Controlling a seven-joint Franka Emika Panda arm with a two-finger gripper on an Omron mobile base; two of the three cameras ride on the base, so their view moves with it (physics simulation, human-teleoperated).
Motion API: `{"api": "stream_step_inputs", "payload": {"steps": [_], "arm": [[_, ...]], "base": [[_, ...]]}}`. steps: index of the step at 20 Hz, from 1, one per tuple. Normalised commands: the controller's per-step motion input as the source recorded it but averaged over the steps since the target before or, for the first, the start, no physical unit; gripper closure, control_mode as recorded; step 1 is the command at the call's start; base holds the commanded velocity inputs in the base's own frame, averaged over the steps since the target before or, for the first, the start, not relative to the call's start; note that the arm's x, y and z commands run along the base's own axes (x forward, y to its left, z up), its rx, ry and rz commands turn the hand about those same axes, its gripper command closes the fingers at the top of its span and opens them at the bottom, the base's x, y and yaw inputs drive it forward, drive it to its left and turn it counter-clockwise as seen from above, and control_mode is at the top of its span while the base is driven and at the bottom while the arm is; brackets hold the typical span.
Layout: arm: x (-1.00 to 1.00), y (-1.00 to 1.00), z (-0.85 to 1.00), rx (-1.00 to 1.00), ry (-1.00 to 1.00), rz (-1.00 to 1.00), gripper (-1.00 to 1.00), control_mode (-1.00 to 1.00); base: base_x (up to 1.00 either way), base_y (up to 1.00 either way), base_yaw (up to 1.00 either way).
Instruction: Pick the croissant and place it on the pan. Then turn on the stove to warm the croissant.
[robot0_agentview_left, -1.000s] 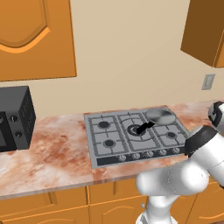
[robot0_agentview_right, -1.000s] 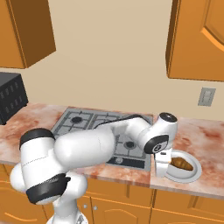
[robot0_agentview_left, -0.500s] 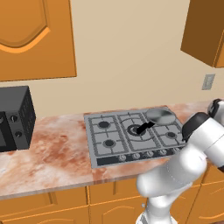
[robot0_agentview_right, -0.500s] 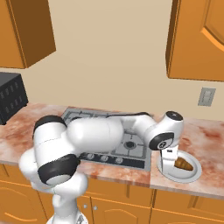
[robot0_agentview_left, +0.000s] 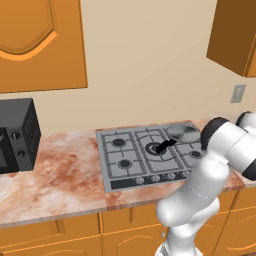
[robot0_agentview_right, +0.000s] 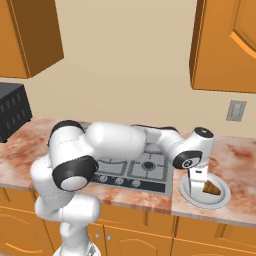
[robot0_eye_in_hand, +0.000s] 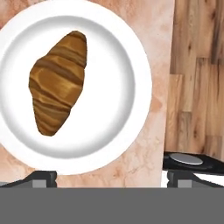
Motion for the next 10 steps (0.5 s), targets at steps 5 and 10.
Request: {"api": "stream_step_inputs", "payload": {"steps": [5,10], "arm": [[0.16,-0.18,-0.07,0.00,0.00,0.00,-1.00,-1.00],[0.20,-0.21,-0.05,0.00,0.00,0.00,-1.00,-1.00]], "base": [[0.00,0.00,0.00],[0.00,0.00,0.00]]}}
